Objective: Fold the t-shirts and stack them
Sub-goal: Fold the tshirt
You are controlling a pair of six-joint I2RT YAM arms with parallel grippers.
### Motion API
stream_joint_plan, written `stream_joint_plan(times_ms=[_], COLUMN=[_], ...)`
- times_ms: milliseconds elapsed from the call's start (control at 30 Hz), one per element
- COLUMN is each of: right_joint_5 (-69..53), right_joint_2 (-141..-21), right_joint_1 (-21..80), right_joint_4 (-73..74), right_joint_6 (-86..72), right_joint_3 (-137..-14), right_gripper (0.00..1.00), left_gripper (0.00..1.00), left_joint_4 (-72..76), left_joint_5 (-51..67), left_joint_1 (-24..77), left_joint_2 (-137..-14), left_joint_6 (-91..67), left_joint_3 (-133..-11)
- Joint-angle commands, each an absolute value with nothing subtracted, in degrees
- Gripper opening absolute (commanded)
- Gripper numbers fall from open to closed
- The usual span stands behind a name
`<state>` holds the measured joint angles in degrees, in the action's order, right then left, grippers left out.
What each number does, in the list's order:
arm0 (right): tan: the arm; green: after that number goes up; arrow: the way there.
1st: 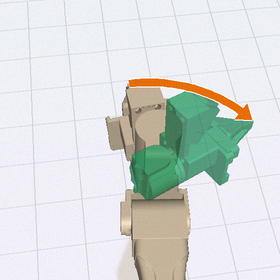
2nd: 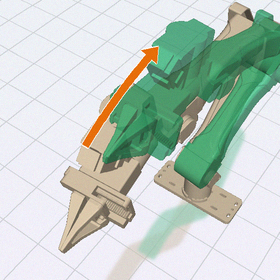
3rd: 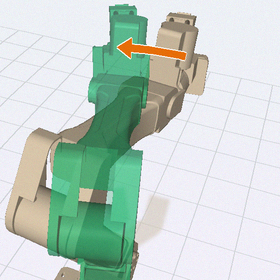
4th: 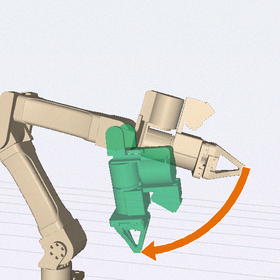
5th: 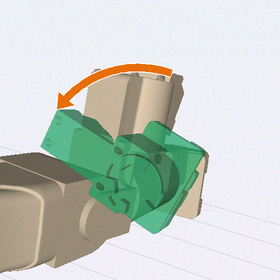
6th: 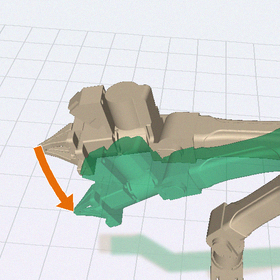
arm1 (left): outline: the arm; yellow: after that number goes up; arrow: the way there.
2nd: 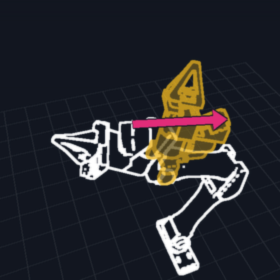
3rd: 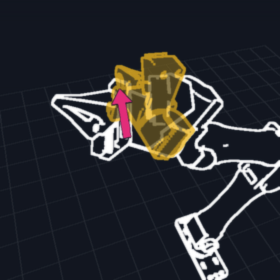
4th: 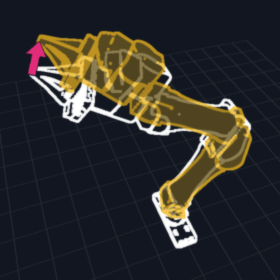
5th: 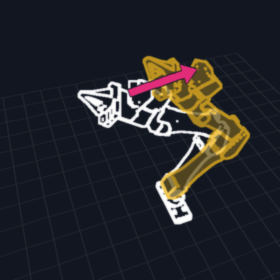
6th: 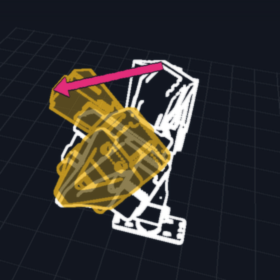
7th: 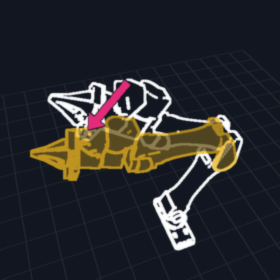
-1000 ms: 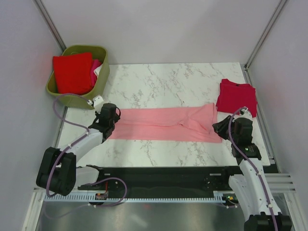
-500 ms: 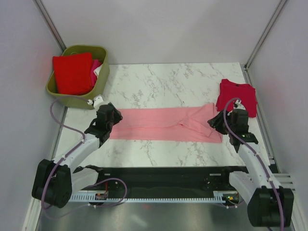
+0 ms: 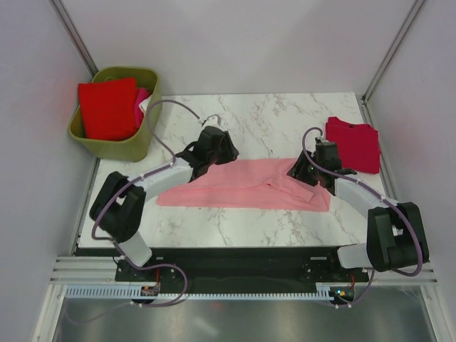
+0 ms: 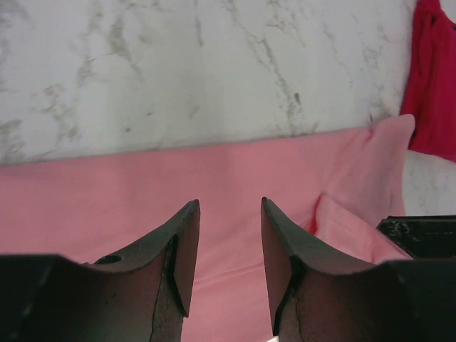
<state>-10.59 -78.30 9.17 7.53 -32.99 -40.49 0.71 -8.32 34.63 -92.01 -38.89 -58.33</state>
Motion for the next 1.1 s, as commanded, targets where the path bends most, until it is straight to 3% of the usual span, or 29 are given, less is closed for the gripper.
stream_joint_plan(times_ms=[0,233,433,533,767,833,1067], right_joint_5=[-6.0,-3.1,-5.4,-8.3,-14.3,-15.8,-22.0], right_joint_2=[-78.2,-79.9,-79.9,-78.2,-71.8,-69.5,-60.7], right_joint_1=[9.4,9.4,9.8,9.8,9.8,9.8,9.8], right_joint_4=[6.7,8.3,7.4,6.8,8.1,9.4,15.5], right_joint_6=[-31.2,-29.4,-29.6,-29.8,-29.5,-28.7,-28.3], right_joint_3=[-42.1,-41.4,-37.3,-34.7,-31.9,-31.6,-28.1], right_gripper=[0.54,0.57,0.56,0.52,0.19,0.15,0.22], left_gripper=[0.47,0.46,0.45,0.45,0.44,0.44,0.43], left_joint_4=[0.3,-4.8,-6.9,-7.0,-8.9,-9.8,-10.3], left_joint_5=[-4.0,5.2,14.5,16.2,19.2,19.2,15.9], left_joint_1=[37.5,40.1,40.3,40.6,40.6,40.6,40.6], left_joint_2=[-100.1,-117.6,-126.7,-129.6,-136.2,-137.4,-137.4], left_joint_6=[-37.7,-38.5,-41.3,-41.3,-41.3,-41.3,-41.1], left_joint_3=[-67.7,-89.1,-96.7,-98.5,-103.9,-105.1,-105.1])
